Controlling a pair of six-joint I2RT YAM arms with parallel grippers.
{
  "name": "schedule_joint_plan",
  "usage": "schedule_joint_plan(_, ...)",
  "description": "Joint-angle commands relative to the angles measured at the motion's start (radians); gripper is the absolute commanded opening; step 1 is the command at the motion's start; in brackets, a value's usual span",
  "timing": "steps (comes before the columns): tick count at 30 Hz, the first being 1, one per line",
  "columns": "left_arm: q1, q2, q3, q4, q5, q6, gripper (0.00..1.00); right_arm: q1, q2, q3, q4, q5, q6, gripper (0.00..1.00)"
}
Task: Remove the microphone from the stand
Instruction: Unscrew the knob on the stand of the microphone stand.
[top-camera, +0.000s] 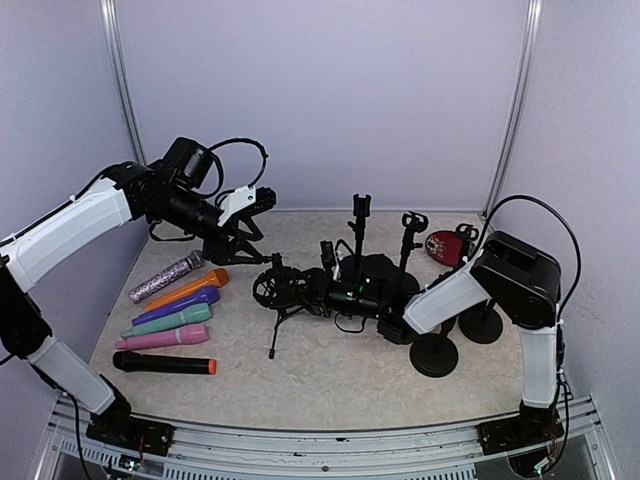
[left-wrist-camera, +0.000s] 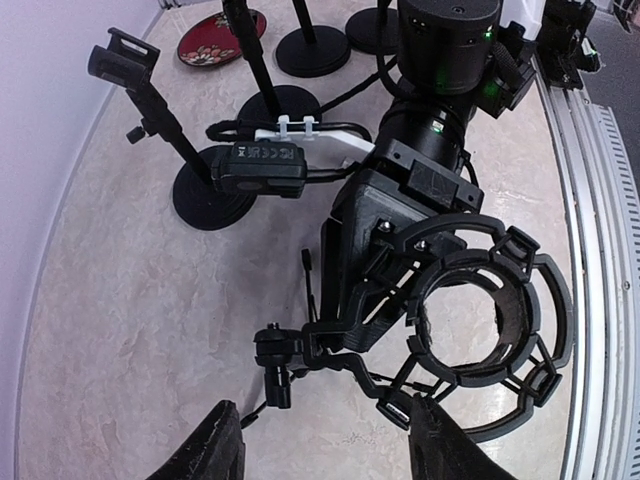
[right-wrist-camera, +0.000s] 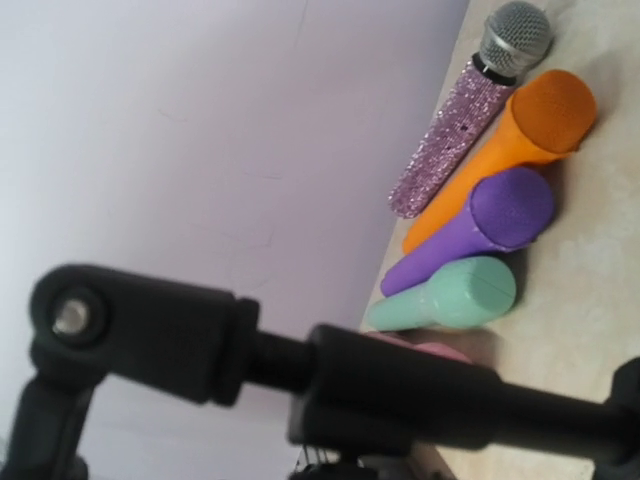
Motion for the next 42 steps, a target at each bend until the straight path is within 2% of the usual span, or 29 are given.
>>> schedule_joint_plan(1,0.015,0.024,-0.018,0.027,-0.004,0.006,0.54,-0.008,0.030,0.024,0.050,-0.021,0.051,0.43)
schedule_joint_plan(7,0.020,0.036,-0.029,0.041,-0.010,0.016,0.52,-0.008,0.030,0.038,0.017,-0.004,0.034,0.32)
schedule_joint_plan(12,0.019,0.057,-0.060,0.070,-0.022,0.018,0.50,-0.006,0.011,0.042,-0.020,0.026,0.000,0.14)
schedule_joint_plan(18,0.019,0.073,-0.065,0.090,-0.018,0.011,0.48,0.012,-0.038,0.087,-0.199,0.081,-0.132,0.00)
schedule_joint_plan(24,0.019,0.076,-0.050,0.087,-0.017,0.012,0.48,0.068,-0.097,0.172,-0.483,0.250,-0.361,0.00)
schedule_joint_plan(32,0.027,0.052,-0.015,0.059,-0.020,0.014,0.48,0.122,-0.140,0.208,-0.644,0.475,-0.512,0.01)
schedule_joint_plan(36,0.010,0.029,-0.010,0.041,-0.013,0.012,0.48,0.128,-0.149,0.226,-0.671,0.518,-0.539,0.15)
schedule_joint_plan(42,-0.079,0.000,-0.074,0.006,-0.048,0.037,0.49,0.137,-0.165,0.235,-0.725,0.576,-0.585,0.42)
